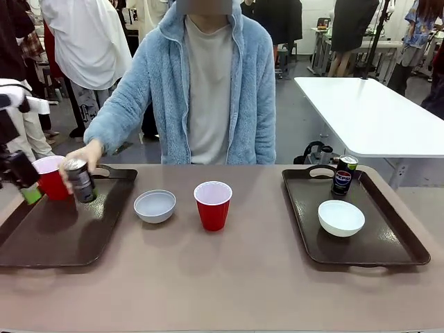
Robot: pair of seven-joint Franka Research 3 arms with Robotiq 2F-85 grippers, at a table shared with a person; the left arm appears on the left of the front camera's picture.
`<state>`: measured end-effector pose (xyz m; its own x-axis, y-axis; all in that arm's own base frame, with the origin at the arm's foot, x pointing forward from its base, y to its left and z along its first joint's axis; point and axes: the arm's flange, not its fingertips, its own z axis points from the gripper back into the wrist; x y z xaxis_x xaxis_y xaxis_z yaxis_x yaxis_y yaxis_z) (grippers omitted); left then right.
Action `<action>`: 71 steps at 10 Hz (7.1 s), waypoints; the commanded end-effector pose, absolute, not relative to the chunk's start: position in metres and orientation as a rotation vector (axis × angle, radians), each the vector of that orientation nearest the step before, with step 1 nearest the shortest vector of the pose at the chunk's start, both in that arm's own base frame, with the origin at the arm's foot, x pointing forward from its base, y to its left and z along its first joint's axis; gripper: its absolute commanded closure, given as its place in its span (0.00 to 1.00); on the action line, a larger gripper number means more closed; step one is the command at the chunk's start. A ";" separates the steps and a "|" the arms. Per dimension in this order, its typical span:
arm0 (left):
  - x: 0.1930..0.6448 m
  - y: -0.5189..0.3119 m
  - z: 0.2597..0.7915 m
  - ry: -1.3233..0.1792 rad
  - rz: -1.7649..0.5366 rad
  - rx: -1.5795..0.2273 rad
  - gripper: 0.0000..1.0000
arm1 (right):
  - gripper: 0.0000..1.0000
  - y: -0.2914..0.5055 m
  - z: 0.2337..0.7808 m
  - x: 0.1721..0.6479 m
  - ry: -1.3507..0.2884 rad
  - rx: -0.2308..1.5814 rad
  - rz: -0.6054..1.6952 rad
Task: Prepare tableware on both trays.
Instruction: Pick up a Picnic Bowl from the table and place it on a Handle tray.
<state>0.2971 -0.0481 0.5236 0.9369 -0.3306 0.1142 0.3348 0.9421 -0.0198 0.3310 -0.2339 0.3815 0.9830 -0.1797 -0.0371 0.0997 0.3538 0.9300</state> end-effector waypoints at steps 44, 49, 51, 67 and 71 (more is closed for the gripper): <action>0.432 -0.176 0.479 -0.020 -0.148 -0.115 1.00 | 0.02 -0.235 0.384 0.330 -0.078 1.200 -0.188; 0.372 -0.094 0.498 0.011 -0.237 -0.074 1.00 | 0.02 -0.235 0.384 0.330 -0.078 1.200 -0.188; 0.363 -0.043 0.494 0.004 -0.199 -0.124 1.00 | 0.02 -0.235 0.384 0.330 -0.078 1.200 -0.188; 0.404 -0.004 0.371 -0.011 -0.105 -0.072 1.00 | 0.02 -0.235 0.384 0.330 -0.078 1.200 -0.188; 0.407 -0.007 0.367 -0.007 -0.105 -0.062 0.39 | 0.02 -0.235 0.384 0.330 -0.078 1.200 -0.188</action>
<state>0.4067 -0.0052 0.3677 0.9921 -0.1252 0.0024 0.1250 0.9885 -0.0850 0.3302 -0.2349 0.3815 0.9824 -0.1829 -0.0376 0.1015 0.3540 0.9297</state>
